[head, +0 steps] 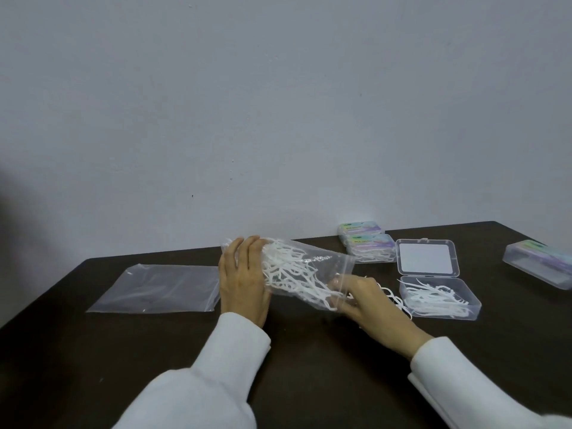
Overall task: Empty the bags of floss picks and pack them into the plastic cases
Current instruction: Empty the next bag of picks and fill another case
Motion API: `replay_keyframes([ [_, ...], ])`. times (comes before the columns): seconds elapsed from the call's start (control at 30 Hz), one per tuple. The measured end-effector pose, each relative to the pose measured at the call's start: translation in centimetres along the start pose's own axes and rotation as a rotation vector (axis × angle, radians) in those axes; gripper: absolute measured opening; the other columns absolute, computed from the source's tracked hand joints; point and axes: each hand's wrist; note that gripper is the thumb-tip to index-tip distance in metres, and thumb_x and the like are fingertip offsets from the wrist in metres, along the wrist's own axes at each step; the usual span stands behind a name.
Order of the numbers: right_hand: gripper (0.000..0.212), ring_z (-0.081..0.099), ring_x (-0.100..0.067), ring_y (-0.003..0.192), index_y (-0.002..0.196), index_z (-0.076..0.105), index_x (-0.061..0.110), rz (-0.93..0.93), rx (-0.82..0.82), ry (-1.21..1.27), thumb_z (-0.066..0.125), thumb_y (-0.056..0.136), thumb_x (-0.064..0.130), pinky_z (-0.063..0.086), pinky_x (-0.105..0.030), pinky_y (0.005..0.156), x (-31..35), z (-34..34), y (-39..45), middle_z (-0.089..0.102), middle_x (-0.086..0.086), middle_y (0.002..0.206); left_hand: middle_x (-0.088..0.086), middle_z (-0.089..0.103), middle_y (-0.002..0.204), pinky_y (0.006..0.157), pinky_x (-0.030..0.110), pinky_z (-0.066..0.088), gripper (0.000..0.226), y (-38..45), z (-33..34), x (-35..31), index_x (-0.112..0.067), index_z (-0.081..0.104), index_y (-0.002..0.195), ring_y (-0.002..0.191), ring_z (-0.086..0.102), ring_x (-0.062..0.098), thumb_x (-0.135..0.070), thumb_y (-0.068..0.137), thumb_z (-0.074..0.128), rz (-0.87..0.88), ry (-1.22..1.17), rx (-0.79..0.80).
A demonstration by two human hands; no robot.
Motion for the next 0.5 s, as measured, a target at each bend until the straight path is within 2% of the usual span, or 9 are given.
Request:
replay_keyframes([
  [0.1, 0.010, 0.055, -0.010, 0.086, 0.093, 0.062, 0.023, 0.027, -0.015, -0.084, 0.054, 0.093, 0.029, 0.040, -0.029, 0.082, -0.1, -0.7, 0.2, 0.057, 0.008, 0.091, 0.015, 0.058, 0.115, 0.092, 0.047, 0.047, 0.085, 0.0, 0.1, 0.5, -0.011, 0.045, 0.119, 0.114, 0.036, 0.027, 0.003, 0.045, 0.085, -0.114, 0.000, -0.010],
  [0.17, 0.009, 0.052, -0.010, 0.083, 0.092, 0.059, 0.026, 0.055, -0.026, -0.141, 0.052, 0.093, 0.032, 0.037, -0.028, 0.082, -0.3, -1.1, 0.2, 0.051, 0.010, 0.086, 0.015, 0.057, 0.114, 0.091, 0.047, 0.046, 0.078, 0.0, 0.1, 0.7, -0.008, 0.050, 0.118, 0.113, 0.036, 0.027, 0.008, 0.048, 0.082, -0.184, -0.001, -0.010],
  [0.27, 0.013, 0.048, -0.007, 0.083, 0.097, 0.060, 0.027, 0.111, -0.038, -0.236, 0.049, 0.095, 0.034, 0.034, -0.029, 0.086, -0.8, -1.3, 0.1, 0.048, 0.012, 0.086, 0.015, 0.056, 0.115, 0.093, 0.045, 0.045, 0.074, 0.1, -0.1, 0.7, -0.006, 0.052, 0.117, 0.114, 0.037, 0.030, 0.007, 0.051, 0.082, -0.243, 0.016, -0.006],
  [0.4, 0.017, 0.050, -0.008, 0.100, 0.103, 0.059, 0.031, 0.182, -0.019, -0.347, 0.044, 0.096, 0.037, 0.025, -0.030, 0.087, -1.1, -1.4, -0.1, 0.050, 0.012, 0.093, 0.016, 0.055, 0.116, 0.093, 0.046, 0.044, 0.072, 0.1, -0.5, 0.8, -0.005, 0.052, 0.117, 0.114, 0.039, 0.031, 0.003, 0.053, 0.084, -0.285, 0.032, -0.020],
  [0.5, 0.019, 0.049, -0.007, 0.103, 0.103, 0.060, 0.030, 0.216, -0.016, -0.386, 0.043, 0.097, 0.036, 0.023, -0.030, 0.090, -1.2, -1.6, -0.2, 0.052, 0.011, 0.095, 0.016, 0.054, 0.120, 0.097, 0.045, 0.040, 0.072, 0.2, -0.8, 0.7, -0.005, 0.050, 0.120, 0.116, 0.041, 0.035, 0.002, 0.056, 0.082, -0.349, 0.041, -0.034],
])
Point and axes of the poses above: each hand's wrist, its own y-axis towards the middle knuckle, its own z-axis out of the palm, x = y × z
